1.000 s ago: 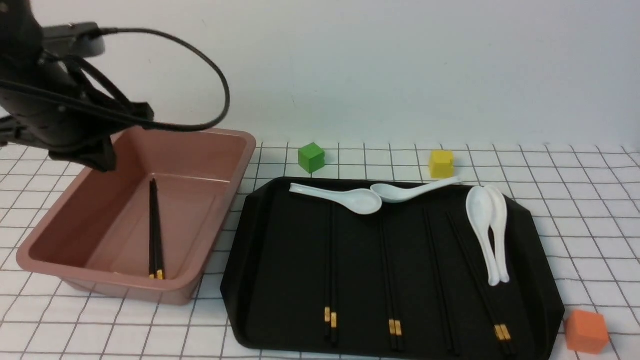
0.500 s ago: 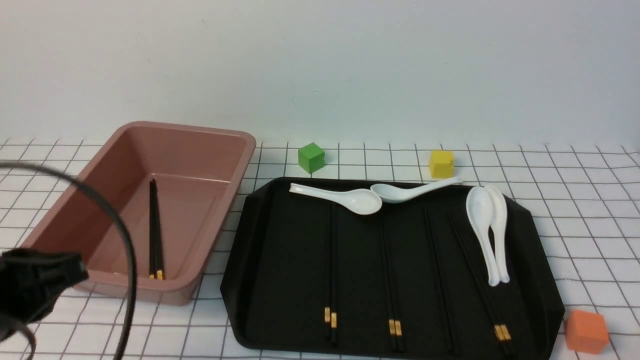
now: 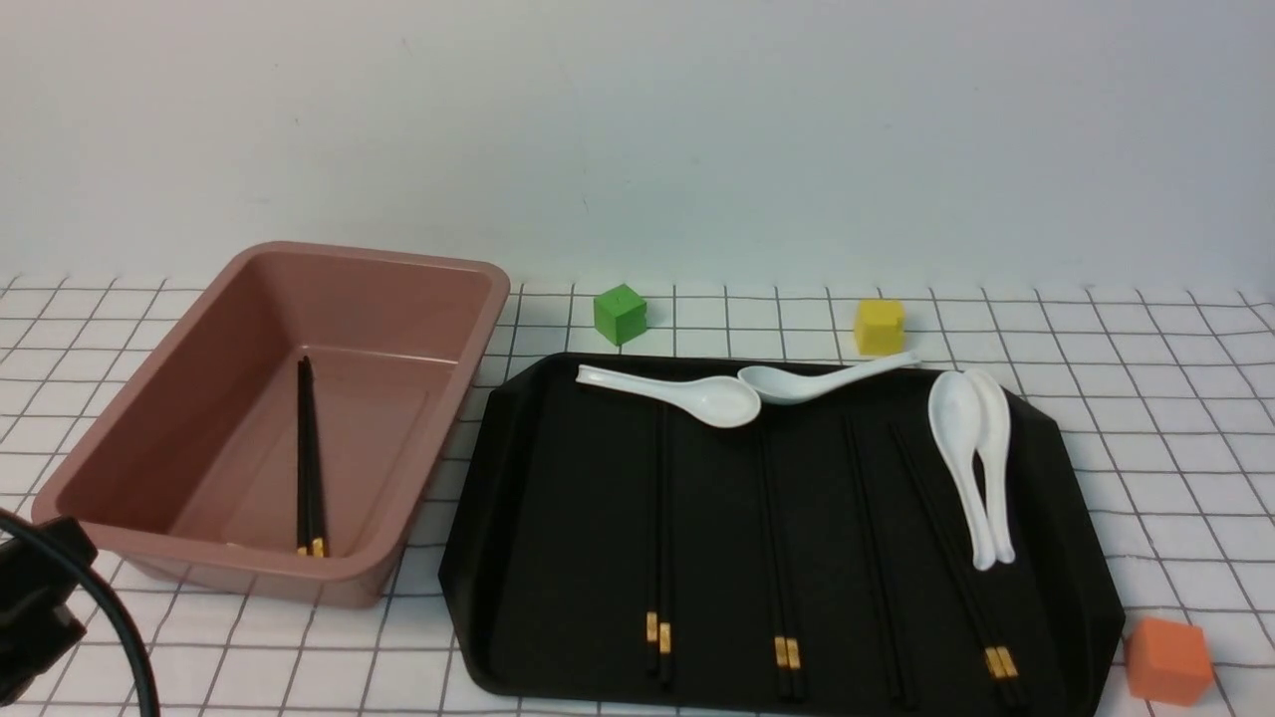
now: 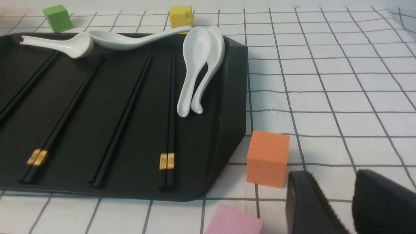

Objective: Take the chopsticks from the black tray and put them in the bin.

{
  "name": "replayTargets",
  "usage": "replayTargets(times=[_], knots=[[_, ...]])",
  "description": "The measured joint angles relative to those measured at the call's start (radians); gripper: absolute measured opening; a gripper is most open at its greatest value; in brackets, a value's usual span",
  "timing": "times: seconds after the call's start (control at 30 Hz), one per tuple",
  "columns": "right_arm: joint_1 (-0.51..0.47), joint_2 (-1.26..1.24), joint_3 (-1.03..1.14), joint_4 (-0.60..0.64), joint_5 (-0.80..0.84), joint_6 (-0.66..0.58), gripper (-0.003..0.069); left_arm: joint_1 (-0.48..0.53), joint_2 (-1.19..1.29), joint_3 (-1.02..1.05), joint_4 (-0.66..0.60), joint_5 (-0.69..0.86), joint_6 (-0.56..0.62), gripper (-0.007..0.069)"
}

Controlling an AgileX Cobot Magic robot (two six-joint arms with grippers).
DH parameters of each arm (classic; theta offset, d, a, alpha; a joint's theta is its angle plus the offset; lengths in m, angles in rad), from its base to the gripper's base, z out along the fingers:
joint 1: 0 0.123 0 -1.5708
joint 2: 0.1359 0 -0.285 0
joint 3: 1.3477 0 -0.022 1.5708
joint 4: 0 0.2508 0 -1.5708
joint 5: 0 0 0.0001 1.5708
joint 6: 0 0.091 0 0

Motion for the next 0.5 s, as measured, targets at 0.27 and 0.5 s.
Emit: replayTargets(times=[0.27, 0.5], knots=[[0.000, 0.000, 0.000, 0.000, 0.000, 0.000, 0.0240, 0.000, 0.000, 0.001, -0.002, 0.001, 0.000, -0.0013], [0.000, 0.000, 0.000, 0.000, 0.000, 0.000, 0.0240, 0.000, -0.010, 0.001, -0.002, 0.003, 0.000, -0.0013]])
